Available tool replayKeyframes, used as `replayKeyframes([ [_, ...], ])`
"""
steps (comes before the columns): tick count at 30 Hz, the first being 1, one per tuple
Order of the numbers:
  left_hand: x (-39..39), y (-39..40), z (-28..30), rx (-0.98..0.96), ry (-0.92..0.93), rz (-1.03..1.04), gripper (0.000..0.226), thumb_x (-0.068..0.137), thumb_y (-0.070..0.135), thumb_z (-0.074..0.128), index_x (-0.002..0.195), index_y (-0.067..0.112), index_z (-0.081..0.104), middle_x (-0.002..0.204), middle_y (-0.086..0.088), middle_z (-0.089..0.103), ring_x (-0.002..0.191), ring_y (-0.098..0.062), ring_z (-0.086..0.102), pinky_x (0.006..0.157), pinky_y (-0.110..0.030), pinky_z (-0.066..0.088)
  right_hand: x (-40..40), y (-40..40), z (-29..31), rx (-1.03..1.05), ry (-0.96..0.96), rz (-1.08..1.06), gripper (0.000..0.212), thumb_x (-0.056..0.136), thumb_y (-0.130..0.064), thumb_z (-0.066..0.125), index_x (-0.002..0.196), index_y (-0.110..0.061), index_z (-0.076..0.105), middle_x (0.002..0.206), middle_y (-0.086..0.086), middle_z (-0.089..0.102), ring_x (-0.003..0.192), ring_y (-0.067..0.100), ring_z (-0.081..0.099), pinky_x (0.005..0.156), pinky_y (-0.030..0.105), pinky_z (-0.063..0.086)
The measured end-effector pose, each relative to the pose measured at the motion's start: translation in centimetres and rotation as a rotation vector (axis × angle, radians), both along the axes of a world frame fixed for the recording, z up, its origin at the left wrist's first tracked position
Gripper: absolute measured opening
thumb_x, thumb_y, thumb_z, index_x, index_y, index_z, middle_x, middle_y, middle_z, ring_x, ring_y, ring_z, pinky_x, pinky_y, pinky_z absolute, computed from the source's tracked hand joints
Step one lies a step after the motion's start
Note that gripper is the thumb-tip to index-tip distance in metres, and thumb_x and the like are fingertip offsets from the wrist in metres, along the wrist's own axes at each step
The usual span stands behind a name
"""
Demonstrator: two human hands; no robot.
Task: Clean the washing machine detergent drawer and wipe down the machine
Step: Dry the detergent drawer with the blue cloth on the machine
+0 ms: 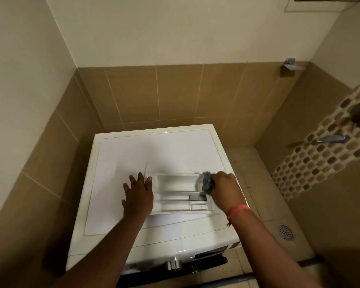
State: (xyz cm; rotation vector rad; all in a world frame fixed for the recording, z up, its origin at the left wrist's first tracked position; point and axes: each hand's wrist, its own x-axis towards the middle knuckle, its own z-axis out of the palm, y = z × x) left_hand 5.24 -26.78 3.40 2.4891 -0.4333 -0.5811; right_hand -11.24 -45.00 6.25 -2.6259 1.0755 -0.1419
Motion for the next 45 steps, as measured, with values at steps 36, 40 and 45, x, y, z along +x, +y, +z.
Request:
replayKeyframes([
  [36,0.3,-0.3,-0.7,-0.072,0.045,0.024,0.057,0.104,0.049,0.017,0.156,0.026,0.021,0.166,0.000,0.006,0.152,-0.028,-0.001,0.120,-0.058,0.011,11.1,6.2,-0.9,0.519,0.263,0.268,0.023,0.093,-0.017,0.044,0.102,-0.012,0.064,0.113,0.012,0.065,0.108,0.029,0.060,0.087,0.031,0.046],
  [40,0.4,-0.3,-0.7,-0.083,0.059,0.034,0.057,0.104,0.049,0.018,0.156,0.026,0.021,0.166,0.001,0.006,0.152,-0.027,-0.002,0.120,-0.058,0.010,12.1,6.8,-0.9,0.655,0.159,0.266,0.015,0.085,-0.015,0.047,0.085,-0.008,0.060,0.097,0.014,0.066,0.091,0.027,0.059,0.085,0.038,0.048],
  [45,0.2,-0.3,-0.5,-0.065,0.053,0.036,0.059,0.103,0.052,0.016,0.156,0.027,0.020,0.166,-0.002,0.007,0.152,-0.029,0.000,0.120,-0.058,0.013,10.5,5.2,-1.4,0.643,0.145,0.334,0.033,0.084,-0.004,0.052,0.113,-0.009,0.068,0.121,0.004,0.064,0.111,0.020,0.058,0.089,0.020,0.042],
])
